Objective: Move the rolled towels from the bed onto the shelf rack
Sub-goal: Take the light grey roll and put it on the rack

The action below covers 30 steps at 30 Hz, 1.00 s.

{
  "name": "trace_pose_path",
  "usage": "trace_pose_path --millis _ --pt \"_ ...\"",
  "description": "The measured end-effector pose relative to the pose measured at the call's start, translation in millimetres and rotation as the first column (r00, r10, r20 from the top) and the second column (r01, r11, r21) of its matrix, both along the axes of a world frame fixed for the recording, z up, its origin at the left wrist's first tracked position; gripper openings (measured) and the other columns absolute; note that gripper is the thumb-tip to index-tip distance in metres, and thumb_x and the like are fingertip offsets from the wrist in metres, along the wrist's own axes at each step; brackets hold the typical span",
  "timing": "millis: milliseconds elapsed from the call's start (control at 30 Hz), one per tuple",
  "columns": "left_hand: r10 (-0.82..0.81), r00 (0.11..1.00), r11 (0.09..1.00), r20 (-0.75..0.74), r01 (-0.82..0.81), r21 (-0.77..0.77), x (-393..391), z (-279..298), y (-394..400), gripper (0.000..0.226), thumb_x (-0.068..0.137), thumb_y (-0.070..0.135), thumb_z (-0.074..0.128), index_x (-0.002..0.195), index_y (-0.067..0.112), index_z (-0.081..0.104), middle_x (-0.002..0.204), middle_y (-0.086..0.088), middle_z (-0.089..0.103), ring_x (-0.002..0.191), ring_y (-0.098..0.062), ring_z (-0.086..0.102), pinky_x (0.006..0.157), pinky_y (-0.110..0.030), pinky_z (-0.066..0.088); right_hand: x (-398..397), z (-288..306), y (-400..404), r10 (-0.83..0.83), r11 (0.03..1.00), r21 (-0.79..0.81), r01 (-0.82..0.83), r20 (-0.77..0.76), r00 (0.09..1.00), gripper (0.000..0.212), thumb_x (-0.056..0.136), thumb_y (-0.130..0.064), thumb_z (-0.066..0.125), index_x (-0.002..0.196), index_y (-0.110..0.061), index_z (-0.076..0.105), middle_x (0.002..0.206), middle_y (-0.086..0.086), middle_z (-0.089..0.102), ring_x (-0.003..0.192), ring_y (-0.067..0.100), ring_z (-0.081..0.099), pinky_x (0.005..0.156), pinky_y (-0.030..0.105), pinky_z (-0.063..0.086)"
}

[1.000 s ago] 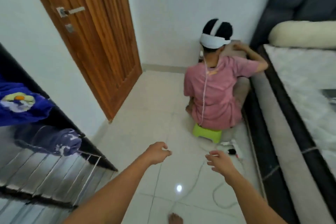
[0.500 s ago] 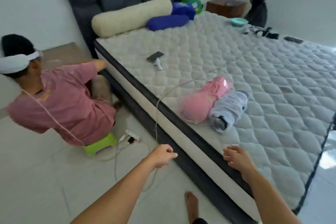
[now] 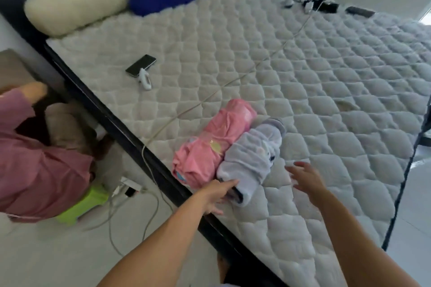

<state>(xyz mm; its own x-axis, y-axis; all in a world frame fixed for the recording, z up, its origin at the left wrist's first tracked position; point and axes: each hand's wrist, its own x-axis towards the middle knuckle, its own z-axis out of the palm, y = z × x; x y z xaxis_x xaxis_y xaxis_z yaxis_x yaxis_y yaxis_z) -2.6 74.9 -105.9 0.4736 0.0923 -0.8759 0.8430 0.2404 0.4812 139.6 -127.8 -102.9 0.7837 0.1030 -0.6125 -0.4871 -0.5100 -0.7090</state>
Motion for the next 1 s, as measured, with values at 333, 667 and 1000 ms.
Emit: trace_pose_path --millis 333,667,1000 --pt "-0.210 0.938 0.976 -0.276 0.186 -0.112 48 -18 7 0.065 0.085 0.046 0.064 0.138 0.013 0.045 0.123 -0.009 0.053 0.116 -0.023 0.050 0.098 -0.056 0.042 118 -24 66 0.186 0.976 -0.065 -0.210 -0.263 0.947 0.088 0.071 -0.057 0.072 0.137 -0.009 0.040 0.133 0.013 0.051 0.117 0.032 0.053 0.095 0.045 0.047" --pt "-0.259 0.914 0.966 -0.312 0.245 -0.082 53 -28 12 0.069 0.079 0.049 0.069 0.136 0.017 0.047 0.129 -0.012 0.057 0.125 -0.028 0.053 0.104 -0.049 0.043 110 -48 78 -0.079 0.991 0.070 0.117 -0.408 0.910 0.069 0.073 -0.036 0.071 0.130 -0.013 0.041 0.124 0.012 0.053 0.104 0.032 0.055 0.088 0.050 0.051" --pt "-0.176 0.982 0.981 -0.071 0.169 -0.092 -5 -4 26 0.089 0.074 0.048 0.074 0.148 0.019 0.033 0.146 -0.011 0.045 0.128 -0.026 0.050 0.107 -0.049 0.040 40 20 68 -0.170 0.918 0.327 0.224 -0.185 0.968 0.034 0.065 -0.016 0.073 0.096 -0.012 0.061 0.089 0.008 0.064 0.079 0.025 0.061 0.062 0.033 0.050"
